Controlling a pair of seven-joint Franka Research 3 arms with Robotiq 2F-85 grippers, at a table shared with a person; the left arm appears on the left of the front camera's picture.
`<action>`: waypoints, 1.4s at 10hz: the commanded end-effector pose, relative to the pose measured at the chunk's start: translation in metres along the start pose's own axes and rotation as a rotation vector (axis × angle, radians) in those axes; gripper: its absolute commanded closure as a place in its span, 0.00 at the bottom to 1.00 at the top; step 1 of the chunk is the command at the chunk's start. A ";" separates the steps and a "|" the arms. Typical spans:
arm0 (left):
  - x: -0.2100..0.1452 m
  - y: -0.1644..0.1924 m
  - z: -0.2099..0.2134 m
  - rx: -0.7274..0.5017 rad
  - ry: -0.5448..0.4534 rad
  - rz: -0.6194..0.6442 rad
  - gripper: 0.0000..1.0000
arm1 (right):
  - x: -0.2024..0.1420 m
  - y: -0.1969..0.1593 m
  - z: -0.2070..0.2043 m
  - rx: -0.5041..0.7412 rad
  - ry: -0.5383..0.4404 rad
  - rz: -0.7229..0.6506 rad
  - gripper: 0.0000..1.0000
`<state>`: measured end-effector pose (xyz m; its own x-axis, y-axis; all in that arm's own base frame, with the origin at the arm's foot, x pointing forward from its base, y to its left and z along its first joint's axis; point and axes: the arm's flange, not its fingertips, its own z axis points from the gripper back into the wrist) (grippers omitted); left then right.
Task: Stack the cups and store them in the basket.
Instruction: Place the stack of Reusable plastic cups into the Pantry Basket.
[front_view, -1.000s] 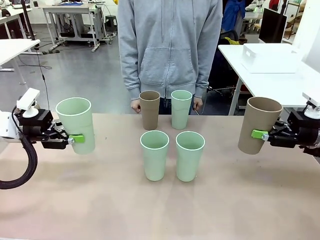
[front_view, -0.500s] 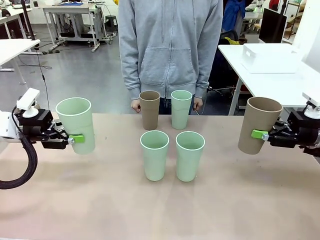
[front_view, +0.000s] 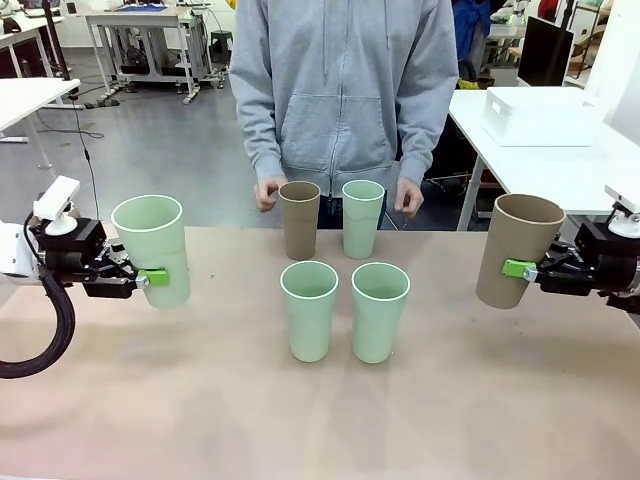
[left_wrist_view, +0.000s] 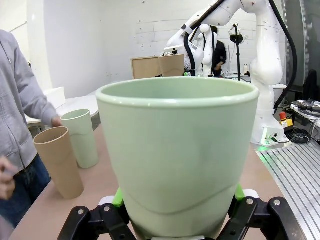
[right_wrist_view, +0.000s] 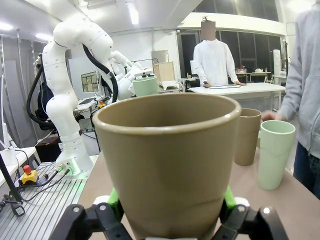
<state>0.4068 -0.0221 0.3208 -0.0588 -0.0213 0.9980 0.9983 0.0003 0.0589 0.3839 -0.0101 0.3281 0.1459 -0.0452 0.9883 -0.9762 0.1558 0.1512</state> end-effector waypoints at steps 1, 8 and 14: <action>0.003 0.000 0.000 0.000 0.001 -0.008 0.15 | 0.002 0.000 0.000 -0.001 0.000 0.006 0.14; 0.003 0.000 0.000 0.000 0.001 -0.008 0.15 | 0.002 0.000 0.000 -0.001 0.000 0.006 0.14; 0.003 0.000 0.000 0.000 0.001 -0.008 0.15 | 0.002 0.000 0.000 -0.001 0.000 0.006 0.14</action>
<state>0.4068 -0.0221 0.3208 -0.0589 -0.0213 0.9980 0.9983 0.0003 0.0589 0.3839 -0.0101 0.3281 0.1458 -0.0452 0.9883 -0.9762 0.1558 0.1512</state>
